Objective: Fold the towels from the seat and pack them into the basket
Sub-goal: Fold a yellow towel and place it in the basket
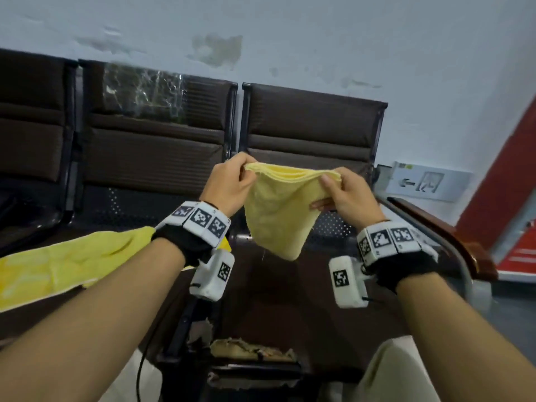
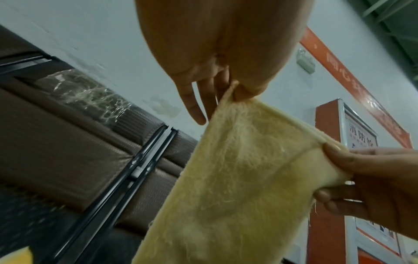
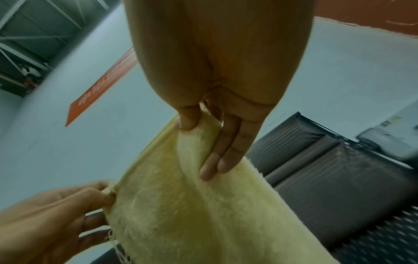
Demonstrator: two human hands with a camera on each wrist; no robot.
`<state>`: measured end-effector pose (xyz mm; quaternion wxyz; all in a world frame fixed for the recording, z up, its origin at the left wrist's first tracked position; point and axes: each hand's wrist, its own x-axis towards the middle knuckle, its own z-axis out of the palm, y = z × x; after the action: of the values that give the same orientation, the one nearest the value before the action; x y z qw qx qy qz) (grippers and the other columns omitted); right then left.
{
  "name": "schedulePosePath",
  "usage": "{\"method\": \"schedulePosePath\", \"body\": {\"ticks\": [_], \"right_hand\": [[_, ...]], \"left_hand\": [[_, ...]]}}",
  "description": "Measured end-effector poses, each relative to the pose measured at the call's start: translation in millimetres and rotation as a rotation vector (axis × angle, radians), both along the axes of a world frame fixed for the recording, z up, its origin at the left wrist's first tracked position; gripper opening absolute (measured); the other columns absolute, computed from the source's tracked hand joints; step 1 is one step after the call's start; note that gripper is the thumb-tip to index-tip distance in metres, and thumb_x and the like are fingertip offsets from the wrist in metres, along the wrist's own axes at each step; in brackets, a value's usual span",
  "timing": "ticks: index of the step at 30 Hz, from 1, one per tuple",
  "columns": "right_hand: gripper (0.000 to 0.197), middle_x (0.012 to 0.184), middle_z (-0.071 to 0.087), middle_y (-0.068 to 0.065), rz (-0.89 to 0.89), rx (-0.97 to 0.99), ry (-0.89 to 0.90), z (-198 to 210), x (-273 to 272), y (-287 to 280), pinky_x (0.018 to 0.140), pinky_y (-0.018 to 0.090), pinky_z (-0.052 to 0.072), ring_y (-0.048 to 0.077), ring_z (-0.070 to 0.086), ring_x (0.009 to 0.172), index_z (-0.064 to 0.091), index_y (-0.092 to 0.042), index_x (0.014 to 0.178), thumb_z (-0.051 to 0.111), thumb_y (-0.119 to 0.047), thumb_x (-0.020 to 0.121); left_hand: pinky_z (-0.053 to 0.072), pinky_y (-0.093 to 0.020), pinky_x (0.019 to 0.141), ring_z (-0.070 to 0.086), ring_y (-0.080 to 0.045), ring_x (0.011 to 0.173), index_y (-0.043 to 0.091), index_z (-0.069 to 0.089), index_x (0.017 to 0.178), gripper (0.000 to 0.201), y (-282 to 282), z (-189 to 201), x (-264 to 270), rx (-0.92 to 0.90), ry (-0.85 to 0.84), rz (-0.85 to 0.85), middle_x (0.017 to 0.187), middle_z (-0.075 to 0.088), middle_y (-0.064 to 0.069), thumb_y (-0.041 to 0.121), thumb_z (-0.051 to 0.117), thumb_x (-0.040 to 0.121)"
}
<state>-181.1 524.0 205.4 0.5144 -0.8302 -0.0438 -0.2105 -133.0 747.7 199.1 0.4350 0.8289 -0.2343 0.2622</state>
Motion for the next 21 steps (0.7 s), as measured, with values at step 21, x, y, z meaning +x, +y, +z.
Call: {"method": "schedulePosePath", "body": {"ticks": [21], "right_hand": [[0.017, 0.089, 0.061, 0.000, -0.039, -0.380, 0.433, -167, -41, -21, 0.071, 0.025, 0.035, 0.017, 0.055, 0.087, 0.060, -0.018, 0.101, 0.051, -0.031, 0.096]], "left_hand": [[0.043, -0.025, 0.079, 0.058, -0.011, 0.095, 0.016, 0.064, 0.104, 0.019, -5, -174, -40, 0.022, 0.555, -0.131, 0.102, 0.065, 0.005, 0.012, 0.049, 0.092]]}}
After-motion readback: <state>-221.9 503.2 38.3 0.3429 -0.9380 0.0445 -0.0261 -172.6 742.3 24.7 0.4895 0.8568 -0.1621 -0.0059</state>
